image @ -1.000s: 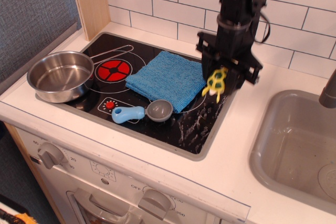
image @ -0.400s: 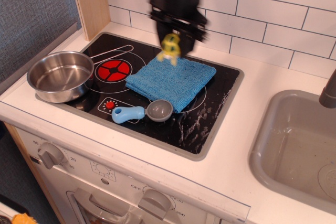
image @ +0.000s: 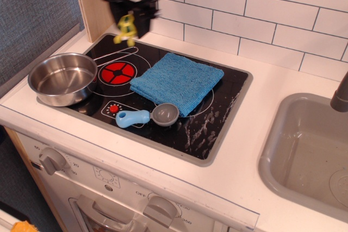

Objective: Put the yellow and green turtle above the pan.

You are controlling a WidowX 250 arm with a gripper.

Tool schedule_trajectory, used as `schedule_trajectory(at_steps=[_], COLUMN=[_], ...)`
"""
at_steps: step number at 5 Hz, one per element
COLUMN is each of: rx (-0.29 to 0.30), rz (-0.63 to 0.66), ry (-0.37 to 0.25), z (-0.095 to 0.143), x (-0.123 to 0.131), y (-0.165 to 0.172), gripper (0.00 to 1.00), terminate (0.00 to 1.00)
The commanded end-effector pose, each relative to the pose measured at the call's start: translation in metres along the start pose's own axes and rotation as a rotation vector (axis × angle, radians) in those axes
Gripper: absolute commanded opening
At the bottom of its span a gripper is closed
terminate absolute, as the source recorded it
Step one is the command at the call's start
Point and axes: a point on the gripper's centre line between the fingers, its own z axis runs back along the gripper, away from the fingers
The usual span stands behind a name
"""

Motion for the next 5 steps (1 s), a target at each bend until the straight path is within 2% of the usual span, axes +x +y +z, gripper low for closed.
schedule_trajectory(at_steps=[1,3,4,5], rx=[0.056,0.04,0.023,-0.01], rz=[0.081,0.109,0.115,0.143], ry=[0.003,0.003,0.03,0.05], z=[0.0,-0.018,-0.033,-0.047], x=[-0.009,-0.008,-0.008,-0.011], y=[0.049,0.073,0.076,0.075], gripper=[0.0,0.0,0.0,1.0], terminate=[0.0,0.0,0.0,0.0])
